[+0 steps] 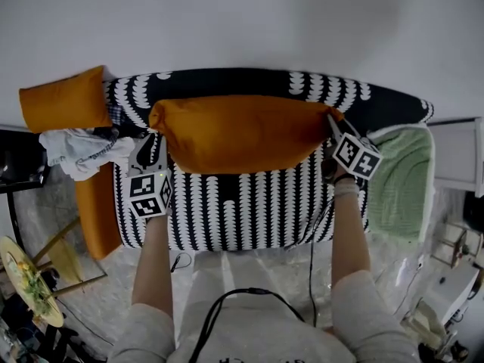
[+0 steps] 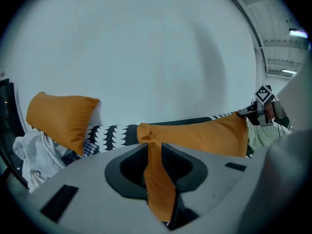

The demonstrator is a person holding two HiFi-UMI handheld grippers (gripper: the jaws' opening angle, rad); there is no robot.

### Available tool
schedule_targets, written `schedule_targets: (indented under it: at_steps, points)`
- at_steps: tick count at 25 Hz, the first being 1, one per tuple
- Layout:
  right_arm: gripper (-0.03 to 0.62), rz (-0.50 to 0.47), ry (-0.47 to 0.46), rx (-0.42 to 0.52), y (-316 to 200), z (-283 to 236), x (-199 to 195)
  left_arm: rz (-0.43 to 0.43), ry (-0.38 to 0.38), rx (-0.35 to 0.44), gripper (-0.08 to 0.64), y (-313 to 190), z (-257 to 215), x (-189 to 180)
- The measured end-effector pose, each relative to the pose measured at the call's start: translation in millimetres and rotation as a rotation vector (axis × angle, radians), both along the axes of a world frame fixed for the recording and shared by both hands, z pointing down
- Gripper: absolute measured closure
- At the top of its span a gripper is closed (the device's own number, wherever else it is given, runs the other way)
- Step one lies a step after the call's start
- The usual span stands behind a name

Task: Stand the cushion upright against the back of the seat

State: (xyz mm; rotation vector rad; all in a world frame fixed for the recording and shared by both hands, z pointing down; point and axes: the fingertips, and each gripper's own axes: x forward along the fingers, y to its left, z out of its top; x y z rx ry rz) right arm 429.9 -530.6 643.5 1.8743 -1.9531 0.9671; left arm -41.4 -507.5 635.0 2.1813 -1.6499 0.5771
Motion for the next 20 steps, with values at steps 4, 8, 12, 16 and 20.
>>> schedule_targets:
  at_steps: [4,8,12,16,20]
  points:
    - [0.436,0.031,0.000,0.033,4,-9,3,0.009,0.001,-0.018,0.469,11,6,1]
    - [0.430,0.040,-0.002,0.044,11,-11,3,0.014,0.006,-0.024,0.469,20,10,2]
    - [0.430,0.055,-0.001,0.048,23,-10,1,0.028,-0.002,-0.038,0.469,28,16,1]
    - [0.430,0.044,-0.007,0.048,37,-10,-6,0.045,0.009,-0.037,0.469,34,14,3]
    - [0.430,0.011,-0.010,0.046,54,-9,-21,0.072,0.015,-0.015,0.470,39,6,8]
